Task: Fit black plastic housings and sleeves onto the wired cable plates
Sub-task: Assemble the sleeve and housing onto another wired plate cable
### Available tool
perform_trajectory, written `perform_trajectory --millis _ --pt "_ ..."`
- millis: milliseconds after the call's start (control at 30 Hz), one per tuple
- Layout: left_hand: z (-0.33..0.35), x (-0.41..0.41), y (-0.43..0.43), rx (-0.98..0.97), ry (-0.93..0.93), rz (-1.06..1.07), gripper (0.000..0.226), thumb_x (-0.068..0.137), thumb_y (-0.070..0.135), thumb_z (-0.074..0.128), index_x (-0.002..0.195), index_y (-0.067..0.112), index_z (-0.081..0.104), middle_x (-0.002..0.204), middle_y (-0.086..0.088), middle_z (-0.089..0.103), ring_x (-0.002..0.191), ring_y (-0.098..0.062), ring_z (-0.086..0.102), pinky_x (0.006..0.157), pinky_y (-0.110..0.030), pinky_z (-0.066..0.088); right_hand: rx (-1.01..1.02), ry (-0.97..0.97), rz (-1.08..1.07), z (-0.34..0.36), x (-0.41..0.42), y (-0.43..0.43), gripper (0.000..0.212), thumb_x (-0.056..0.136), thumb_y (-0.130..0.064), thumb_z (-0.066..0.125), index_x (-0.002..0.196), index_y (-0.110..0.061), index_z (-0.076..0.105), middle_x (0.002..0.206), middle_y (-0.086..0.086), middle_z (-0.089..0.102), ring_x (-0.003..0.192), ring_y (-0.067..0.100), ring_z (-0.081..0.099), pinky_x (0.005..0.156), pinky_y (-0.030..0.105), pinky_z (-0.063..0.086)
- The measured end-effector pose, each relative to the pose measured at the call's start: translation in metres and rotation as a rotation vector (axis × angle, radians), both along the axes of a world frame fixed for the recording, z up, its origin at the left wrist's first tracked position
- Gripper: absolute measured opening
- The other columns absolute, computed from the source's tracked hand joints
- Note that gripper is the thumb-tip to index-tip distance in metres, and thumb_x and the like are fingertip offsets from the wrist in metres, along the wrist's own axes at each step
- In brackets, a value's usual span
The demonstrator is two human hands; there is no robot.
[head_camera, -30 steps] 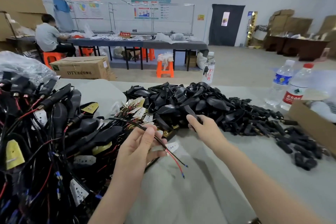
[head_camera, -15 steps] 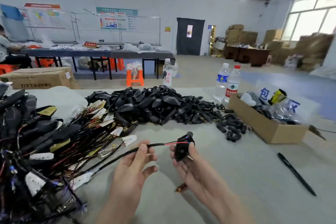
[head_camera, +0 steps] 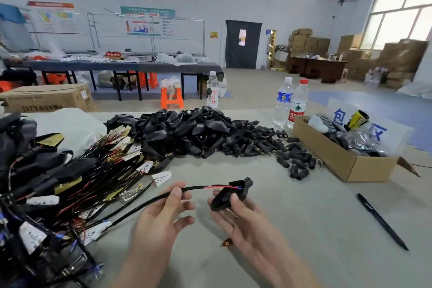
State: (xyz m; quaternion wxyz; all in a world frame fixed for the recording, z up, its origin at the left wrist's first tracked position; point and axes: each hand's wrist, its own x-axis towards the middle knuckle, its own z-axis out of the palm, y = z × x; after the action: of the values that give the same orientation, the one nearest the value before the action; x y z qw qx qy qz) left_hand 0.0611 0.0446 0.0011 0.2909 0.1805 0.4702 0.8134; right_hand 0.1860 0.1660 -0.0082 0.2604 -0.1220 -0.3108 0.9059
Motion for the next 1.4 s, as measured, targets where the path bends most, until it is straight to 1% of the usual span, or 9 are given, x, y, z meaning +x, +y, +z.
perform_trajectory --millis 167,367,567,833,933,1067,1167,1267,1400 --pt "0.002 0.000 0.000 0.034 -0.037 -0.029 0.020 0.081 0.027 0.065 0.091 0.015 0.078 0.083 -0.006 0.069 0.071 -0.018 0.066 0.053 -0.028 0.054 0.089 -0.063 0.004 -0.002 -0.002 -0.004 0.051 0.083 -0.007 0.069 0.130 0.002 0.052 0.126 0.018 0.066 0.112 0.029 0.067 0.100 0.040 0.053" --pt "0.001 0.000 -0.001 0.033 -0.068 -0.097 0.019 0.077 0.024 0.065 0.083 0.015 0.081 0.078 -0.006 0.068 0.068 -0.018 0.067 0.052 -0.029 0.055 -0.002 -0.014 -0.060 -0.004 -0.004 -0.005 0.050 0.079 0.003 0.069 0.126 0.006 0.052 0.124 0.030 0.063 0.114 0.032 0.066 0.095 0.037 0.055" --pt "-0.004 -0.001 0.003 -0.036 -0.023 -0.080 0.024 0.080 0.022 0.065 0.095 0.006 0.076 0.081 -0.011 0.070 0.066 -0.017 0.066 0.048 -0.028 0.052 -0.041 0.016 -0.002 -0.006 -0.004 -0.007 0.051 0.077 0.007 0.072 0.125 0.006 0.054 0.122 0.030 0.064 0.115 0.034 0.065 0.086 0.033 0.058" --pt "-0.014 -0.007 0.002 -0.190 0.231 0.149 0.014 0.090 0.024 0.067 0.086 0.022 0.080 0.068 0.004 0.068 0.061 -0.008 0.058 0.051 -0.021 0.049 -0.009 0.036 0.067 -0.008 -0.010 -0.011 0.050 0.078 0.013 0.067 0.126 0.006 0.055 0.122 0.027 0.065 0.116 0.033 0.065 0.088 0.032 0.058" --pt "-0.015 -0.001 0.005 -0.222 0.357 0.176 0.012 0.091 0.019 0.067 0.087 0.022 0.078 0.075 0.006 0.074 0.060 -0.004 0.061 0.055 -0.014 0.049 0.095 0.019 0.068 -0.008 -0.012 -0.016 0.050 0.078 0.013 0.068 0.126 0.005 0.055 0.120 0.024 0.067 0.113 0.030 0.067 0.085 0.028 0.057" --pt "-0.015 0.009 0.007 -0.192 0.483 0.127 0.016 0.079 0.025 0.068 0.088 0.016 0.078 0.102 -0.001 0.070 0.089 -0.002 0.069 0.073 -0.009 0.050 0.275 -0.107 0.047 -0.014 -0.019 -0.025 0.060 0.073 0.002 0.074 0.129 -0.002 0.055 0.126 0.020 0.065 0.118 0.033 0.063 0.090 0.036 0.055" --pt "-0.017 0.007 0.008 -0.212 0.494 0.107 0.017 0.079 0.024 0.068 0.088 0.014 0.078 0.106 -0.002 0.069 0.095 -0.003 0.068 0.080 -0.010 0.050 0.335 -0.162 0.118 -0.011 -0.020 -0.030 0.047 0.082 -0.019 0.075 0.125 -0.006 0.062 0.128 0.018 0.065 0.117 0.031 0.063 0.098 0.045 0.052" --pt "-0.019 0.005 0.008 -0.209 0.513 0.087 0.013 0.081 0.020 0.068 0.088 0.016 0.079 0.102 -0.005 0.073 0.097 -0.008 0.069 0.081 -0.012 0.051 0.179 -0.175 0.081 -0.005 -0.016 -0.026 0.042 0.094 -0.041 0.062 0.115 -0.006 0.070 0.117 0.020 0.070 0.106 0.032 0.069 0.086 0.041 0.058" --pt "-0.022 0.005 0.007 -0.244 0.533 0.020 0.022 0.079 0.032 0.066 0.095 0.022 0.077 0.101 0.000 0.076 0.096 -0.005 0.070 0.078 -0.010 0.050 0.075 -0.213 0.006 -0.005 -0.015 -0.021 0.038 0.100 -0.035 0.049 0.120 -0.007 0.066 0.111 0.024 0.071 0.103 0.043 0.069 0.080 0.045 0.060"
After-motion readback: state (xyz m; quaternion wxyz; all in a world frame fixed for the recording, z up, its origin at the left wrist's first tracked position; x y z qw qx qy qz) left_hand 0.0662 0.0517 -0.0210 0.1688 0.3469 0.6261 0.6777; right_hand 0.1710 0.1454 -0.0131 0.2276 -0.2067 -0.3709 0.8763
